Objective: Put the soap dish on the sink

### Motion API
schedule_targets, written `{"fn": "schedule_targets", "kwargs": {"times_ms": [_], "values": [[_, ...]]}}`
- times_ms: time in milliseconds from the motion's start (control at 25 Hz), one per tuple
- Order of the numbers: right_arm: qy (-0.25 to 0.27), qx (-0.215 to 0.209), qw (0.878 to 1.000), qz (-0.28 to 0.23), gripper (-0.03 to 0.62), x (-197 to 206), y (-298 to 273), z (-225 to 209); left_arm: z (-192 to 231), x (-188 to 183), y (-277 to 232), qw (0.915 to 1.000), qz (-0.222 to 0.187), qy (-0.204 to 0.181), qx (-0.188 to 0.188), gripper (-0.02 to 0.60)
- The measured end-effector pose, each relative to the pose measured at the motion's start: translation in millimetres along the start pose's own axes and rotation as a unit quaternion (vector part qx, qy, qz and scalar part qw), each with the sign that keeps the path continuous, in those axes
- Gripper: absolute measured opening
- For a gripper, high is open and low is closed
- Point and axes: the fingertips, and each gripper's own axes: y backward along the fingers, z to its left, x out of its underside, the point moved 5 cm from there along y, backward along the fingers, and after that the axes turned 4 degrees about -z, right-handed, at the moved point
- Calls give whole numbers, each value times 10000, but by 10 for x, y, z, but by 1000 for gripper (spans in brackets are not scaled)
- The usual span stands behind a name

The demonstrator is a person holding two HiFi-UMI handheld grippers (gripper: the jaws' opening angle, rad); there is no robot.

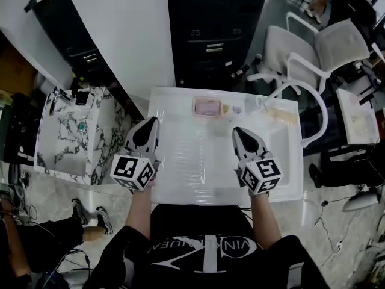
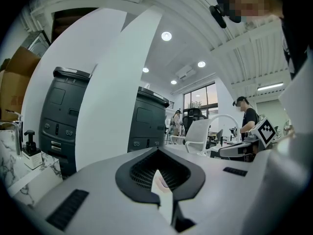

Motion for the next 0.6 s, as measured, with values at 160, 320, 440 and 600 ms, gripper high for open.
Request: {"fn": "schedule_targets", "kwargs": {"times_ms": [160,320,440,600], "values": [[-16,-5,10000,20,28,15,-9,0,1,2,-16,10000,5,-15,-6,14],[-25,-5,10000,39,28,36,-8,-13,0,17,-34,10000,13,-7,-7,14],[-44,1,10000,54,28,48,-9,-36,-7,28,-58,10000,24,-5,-4,14],[-65,11,9999,83,28,69,-14,-55,-11,43,-80,10000,32,7,5,14]]}}
